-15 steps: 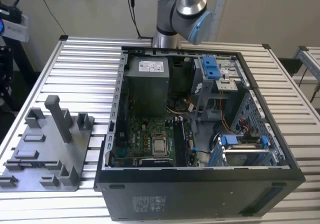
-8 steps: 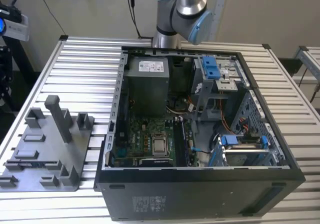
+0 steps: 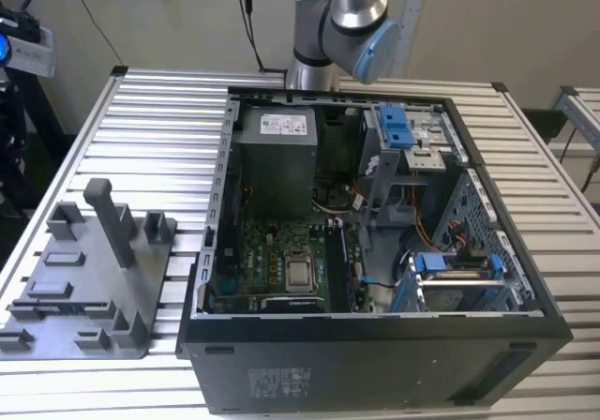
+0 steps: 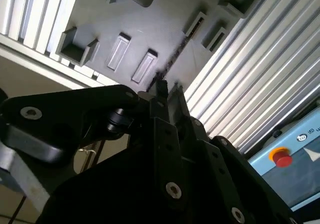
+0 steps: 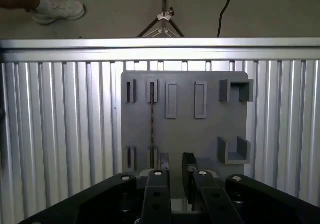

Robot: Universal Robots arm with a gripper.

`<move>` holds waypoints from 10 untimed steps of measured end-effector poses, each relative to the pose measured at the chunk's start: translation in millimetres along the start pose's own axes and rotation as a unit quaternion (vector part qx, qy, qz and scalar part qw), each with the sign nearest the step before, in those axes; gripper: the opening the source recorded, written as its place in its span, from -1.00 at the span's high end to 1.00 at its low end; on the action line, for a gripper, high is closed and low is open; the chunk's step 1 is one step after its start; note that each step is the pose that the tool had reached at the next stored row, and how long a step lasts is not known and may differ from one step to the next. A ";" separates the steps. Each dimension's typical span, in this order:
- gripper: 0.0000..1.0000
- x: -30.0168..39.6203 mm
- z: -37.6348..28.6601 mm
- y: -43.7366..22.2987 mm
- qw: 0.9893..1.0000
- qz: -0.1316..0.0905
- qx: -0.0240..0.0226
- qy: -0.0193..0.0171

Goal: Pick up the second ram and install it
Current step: 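Pick up the second ram and move it above second insertion slot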

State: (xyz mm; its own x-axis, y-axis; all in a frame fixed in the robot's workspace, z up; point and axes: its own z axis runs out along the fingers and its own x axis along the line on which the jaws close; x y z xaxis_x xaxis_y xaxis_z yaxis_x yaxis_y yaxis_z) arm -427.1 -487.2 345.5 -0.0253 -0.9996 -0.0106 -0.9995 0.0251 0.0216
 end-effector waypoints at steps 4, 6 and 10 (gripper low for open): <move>0.27 0.0 0.0 0.0 1.000 0.000 0.000 0.000; 0.27 0.0 0.0 0.0 1.000 0.000 0.000 0.000; 0.27 1.5 1.0 0.0 1.000 0.000 0.000 0.000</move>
State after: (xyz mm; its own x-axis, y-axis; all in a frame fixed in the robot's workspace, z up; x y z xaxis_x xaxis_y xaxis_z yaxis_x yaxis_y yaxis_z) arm -427.1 -488.7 344.5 -0.0252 -0.9996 -0.0107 -0.9995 0.0250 0.0216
